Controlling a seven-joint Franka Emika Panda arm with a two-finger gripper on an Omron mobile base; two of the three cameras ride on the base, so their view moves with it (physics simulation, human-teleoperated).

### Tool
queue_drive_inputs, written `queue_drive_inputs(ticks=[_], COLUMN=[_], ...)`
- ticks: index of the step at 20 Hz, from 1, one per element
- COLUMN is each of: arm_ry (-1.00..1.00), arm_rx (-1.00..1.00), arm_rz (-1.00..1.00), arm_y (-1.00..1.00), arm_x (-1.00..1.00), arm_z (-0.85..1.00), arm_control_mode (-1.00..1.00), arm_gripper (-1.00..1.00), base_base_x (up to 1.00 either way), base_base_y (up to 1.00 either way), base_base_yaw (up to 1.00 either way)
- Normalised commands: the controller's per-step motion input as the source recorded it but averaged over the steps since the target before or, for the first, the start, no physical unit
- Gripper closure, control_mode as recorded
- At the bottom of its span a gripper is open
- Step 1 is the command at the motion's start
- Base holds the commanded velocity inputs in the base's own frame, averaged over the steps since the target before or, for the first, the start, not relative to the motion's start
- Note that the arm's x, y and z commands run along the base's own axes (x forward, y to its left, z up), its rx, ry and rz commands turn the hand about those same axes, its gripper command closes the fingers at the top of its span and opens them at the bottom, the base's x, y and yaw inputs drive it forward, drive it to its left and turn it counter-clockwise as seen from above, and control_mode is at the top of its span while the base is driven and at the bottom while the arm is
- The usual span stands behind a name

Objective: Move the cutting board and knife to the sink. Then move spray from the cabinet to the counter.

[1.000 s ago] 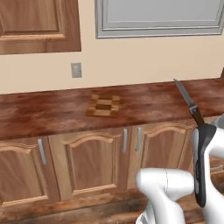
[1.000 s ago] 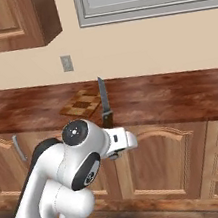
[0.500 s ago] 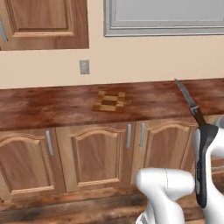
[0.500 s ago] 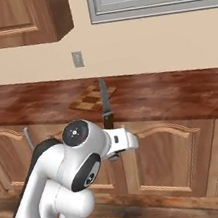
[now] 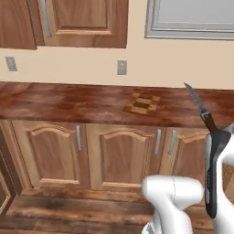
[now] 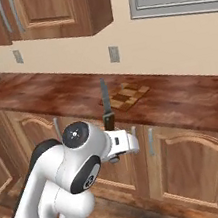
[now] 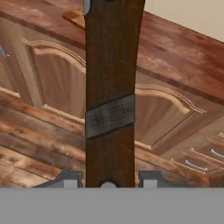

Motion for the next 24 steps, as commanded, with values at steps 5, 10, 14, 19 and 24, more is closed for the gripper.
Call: queue_drive_inputs(ticks=[5,10,14,19,24], arm_ry=[0.00,0.00,0.00,0.00,0.00], arm_rx=[0.00,0.00,0.00,0.00,0.00], arm_rz=[0.00,0.00,0.00,0.00,0.00], arm_y=[0.00,0.00,0.00,0.00,0.00], arm_x=[0.00,0.00,0.00,0.00,0.00], arm_z=[0.00,0.00,0.00,0.00,0.00], arm_control_mode=[1.00,1.00,1.00,1.00,1.00], arm_gripper=[1.00,1.00,1.00,1.00,1.00], base_base_x=[-0.20,-0.13,-0.06,0.00,0.00], base_base_y=[-0.26,-0.23,-0.18,-0.06,-0.06], base_base_yaw=[0.50,0.60,0.73,0.83,0.92])
